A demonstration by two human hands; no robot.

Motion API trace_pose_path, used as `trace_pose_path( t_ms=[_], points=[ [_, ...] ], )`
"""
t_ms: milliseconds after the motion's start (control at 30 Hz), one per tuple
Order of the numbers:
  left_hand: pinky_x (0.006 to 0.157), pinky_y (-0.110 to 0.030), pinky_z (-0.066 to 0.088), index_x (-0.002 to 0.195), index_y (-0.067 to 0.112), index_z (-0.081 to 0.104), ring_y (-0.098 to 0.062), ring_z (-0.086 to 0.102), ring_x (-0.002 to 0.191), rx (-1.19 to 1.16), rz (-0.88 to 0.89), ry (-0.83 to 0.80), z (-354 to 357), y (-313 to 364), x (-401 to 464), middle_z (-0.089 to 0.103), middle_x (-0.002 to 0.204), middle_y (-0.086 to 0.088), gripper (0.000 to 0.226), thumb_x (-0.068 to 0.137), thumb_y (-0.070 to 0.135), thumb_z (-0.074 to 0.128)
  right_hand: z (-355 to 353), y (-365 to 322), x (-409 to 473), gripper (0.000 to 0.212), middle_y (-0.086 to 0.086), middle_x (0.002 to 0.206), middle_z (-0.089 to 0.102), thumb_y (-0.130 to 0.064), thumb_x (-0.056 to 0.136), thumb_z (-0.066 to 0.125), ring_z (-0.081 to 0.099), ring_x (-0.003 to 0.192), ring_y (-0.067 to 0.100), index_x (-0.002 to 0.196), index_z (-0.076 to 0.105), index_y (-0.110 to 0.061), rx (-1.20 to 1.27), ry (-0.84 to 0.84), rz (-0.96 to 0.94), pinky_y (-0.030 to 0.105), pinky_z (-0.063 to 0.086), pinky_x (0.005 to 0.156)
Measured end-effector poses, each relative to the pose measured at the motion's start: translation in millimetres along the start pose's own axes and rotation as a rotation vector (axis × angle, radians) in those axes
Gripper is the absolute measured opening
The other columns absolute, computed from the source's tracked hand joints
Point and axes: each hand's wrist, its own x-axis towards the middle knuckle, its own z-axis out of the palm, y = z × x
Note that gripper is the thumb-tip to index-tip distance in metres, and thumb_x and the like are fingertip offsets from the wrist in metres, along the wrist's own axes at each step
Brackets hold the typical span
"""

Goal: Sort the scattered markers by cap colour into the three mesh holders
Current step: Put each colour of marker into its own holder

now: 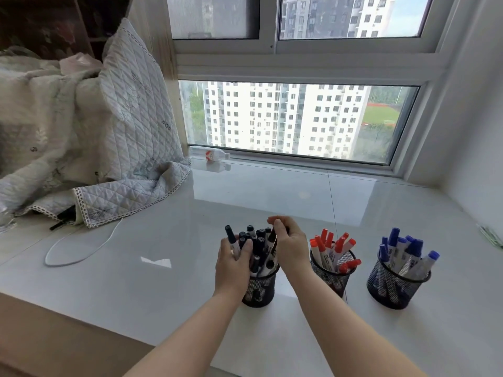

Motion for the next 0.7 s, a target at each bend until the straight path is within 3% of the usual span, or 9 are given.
trace_pose_path(
  t_ms=[100, 200, 300, 400, 467, 500, 600, 700],
  points=[
    [0.067, -0.009, 0.041, 0.093, 0.037, 0.045, 0.004, 0.057, 0.085, -0.008, 0.071, 0.043, -1, 10, 0, 0.059, 0.093, 0.016, 0.003, 0.092, 0.039, 0.047, -2, 5, -4, 0.023, -0.019, 0.081, 0.062, -0.021, 0.096, 0.043, 0.056, 0.073, -0.011, 0.093, 0.063, -0.031, -0.070, -0.027, -0.019, 0.005, 0.042, 0.064],
    [0.062, 0.001, 0.037, 0.092, 0.032, 0.052, 0.006, 0.054, 0.083, -0.008, 0.107, 0.088, -2, 19, 0, 0.058, 0.088, 0.020, 0.006, 0.094, 0.034, 0.046, -6, 10, -6, 0.024, -0.013, 0.097, 0.065, -0.022, 0.097, 0.042, 0.058, 0.098, 0.003, 0.096, 0.064, -0.031, -0.080, -0.052, 0.027, 0.018, 0.045, 0.082],
    [0.063, 0.000, 0.038, 0.077, 0.028, 0.061, -0.001, 0.057, 0.084, -0.052, 0.061, 0.095, -4, 23, 1, 0.064, 0.086, 0.014, 0.021, 0.092, 0.022, 0.048, -9, 12, -10, 0.023, -0.001, 0.102, 0.066, -0.018, 0.093, 0.047, 0.060, 0.099, 0.014, 0.089, 0.066, -0.030, -0.158, -0.077, 0.033, 0.032, 0.049, 0.087],
    [0.085, -0.014, 0.041, 0.087, 0.031, 0.066, -0.005, 0.057, 0.100, -0.099, 0.020, 0.046, -8, 20, -2, 0.063, 0.106, 0.010, 0.023, 0.092, 0.017, 0.047, -12, 16, -16, 0.024, -0.002, 0.092, 0.065, -0.013, 0.088, 0.051, 0.060, 0.077, 0.005, 0.086, 0.065, -0.033, -0.233, -0.083, 0.007, 0.018, 0.047, 0.065],
    [0.081, -0.017, 0.046, 0.096, 0.037, 0.065, -0.001, 0.060, 0.097, -0.184, -0.044, -0.025, -10, 20, -5, 0.066, 0.104, 0.012, 0.026, 0.093, 0.019, 0.046, -13, 17, -18, 0.024, -0.004, 0.079, 0.065, -0.012, 0.088, 0.050, 0.053, 0.054, 0.000, 0.091, 0.066, -0.029, -0.207, -0.093, 0.037, 0.013, 0.041, 0.051],
    [0.080, -0.017, 0.046, 0.100, 0.039, 0.064, 0.000, 0.061, 0.095, -0.216, -0.081, -0.053, -10, 20, -5, 0.067, 0.102, 0.014, 0.027, 0.094, 0.020, 0.046, -14, 17, -18, 0.024, -0.005, 0.077, 0.066, -0.012, 0.089, 0.050, 0.052, 0.052, 0.001, 0.093, 0.066, -0.030, -0.184, -0.103, 0.053, 0.014, 0.041, 0.050],
    [0.087, -0.029, 0.046, 0.105, 0.037, 0.061, -0.009, 0.061, 0.097, -0.213, -0.229, -0.126, -10, 16, -6, 0.068, 0.101, 0.010, 0.022, 0.095, 0.025, 0.046, -15, 13, -21, 0.021, -0.009, 0.085, 0.068, -0.018, 0.091, 0.052, 0.062, 0.069, 0.008, 0.092, 0.063, -0.037, -0.148, -0.143, 0.075, 0.019, 0.050, 0.064],
    [0.072, -0.028, 0.045, 0.099, 0.036, 0.061, -0.006, 0.060, 0.091, -0.151, -0.321, -0.211, -11, 7, -17, 0.068, 0.098, 0.010, 0.016, 0.094, 0.031, 0.047, -19, 12, -26, 0.017, -0.008, 0.093, 0.068, -0.027, 0.094, 0.049, 0.065, 0.085, 0.015, 0.098, 0.063, -0.035, -0.182, -0.195, 0.077, 0.034, 0.053, 0.082]
  ],
)
